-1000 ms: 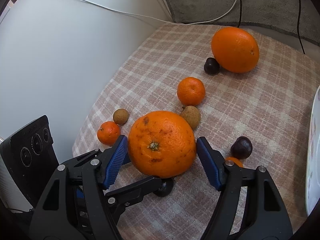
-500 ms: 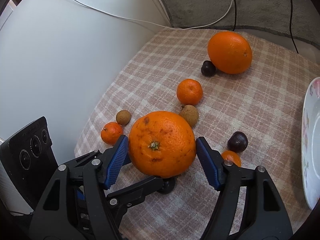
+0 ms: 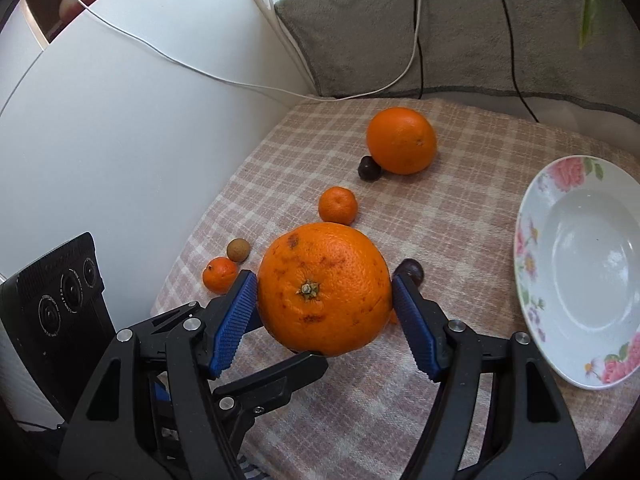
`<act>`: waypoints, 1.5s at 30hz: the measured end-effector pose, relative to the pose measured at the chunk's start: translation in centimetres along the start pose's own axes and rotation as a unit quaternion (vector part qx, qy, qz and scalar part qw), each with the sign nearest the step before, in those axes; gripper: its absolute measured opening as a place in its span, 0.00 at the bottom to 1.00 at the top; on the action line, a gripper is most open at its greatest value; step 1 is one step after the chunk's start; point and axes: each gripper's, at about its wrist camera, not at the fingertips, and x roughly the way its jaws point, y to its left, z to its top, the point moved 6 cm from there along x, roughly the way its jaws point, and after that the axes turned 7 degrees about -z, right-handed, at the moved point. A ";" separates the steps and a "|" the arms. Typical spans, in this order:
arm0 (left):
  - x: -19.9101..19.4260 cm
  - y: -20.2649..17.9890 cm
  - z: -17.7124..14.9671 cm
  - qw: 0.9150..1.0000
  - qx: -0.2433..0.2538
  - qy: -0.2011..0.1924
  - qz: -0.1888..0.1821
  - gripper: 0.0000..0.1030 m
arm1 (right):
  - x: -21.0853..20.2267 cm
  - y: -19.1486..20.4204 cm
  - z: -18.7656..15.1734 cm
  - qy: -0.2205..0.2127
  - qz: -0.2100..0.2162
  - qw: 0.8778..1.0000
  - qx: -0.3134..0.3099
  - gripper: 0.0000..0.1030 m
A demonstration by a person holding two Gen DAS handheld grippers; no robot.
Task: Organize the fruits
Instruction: 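Lift the orange with the right gripper and carry it over the floral plate, then lower the orange onto the plate and open the right gripper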
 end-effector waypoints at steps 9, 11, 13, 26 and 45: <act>2.4 -4.5 0.7 0.998 0.039 0.015 -0.035 0.51 | -3.9 -4.3 -0.5 -0.031 -0.033 0.998 0.038 0.70; 3.0 -5.5 0.8 0.998 0.045 0.020 -0.043 0.51 | -4.7 -5.3 -0.6 -0.036 -0.040 0.997 0.046 0.70; 3.7 -6.5 0.8 0.997 0.049 0.025 -0.049 0.51 | -5.2 -6.4 -0.9 -0.039 -0.046 0.997 0.054 0.70; 7.7 -10.1 0.4 0.993 0.074 0.062 -0.071 0.51 | -7.2 -12.0 -2.2 -0.041 -0.069 0.992 0.102 0.70; 7.8 -10.9 0.8 0.992 0.102 0.056 -0.058 0.50 | -9.0 -14.4 -2.1 -0.072 -0.084 0.985 0.129 0.71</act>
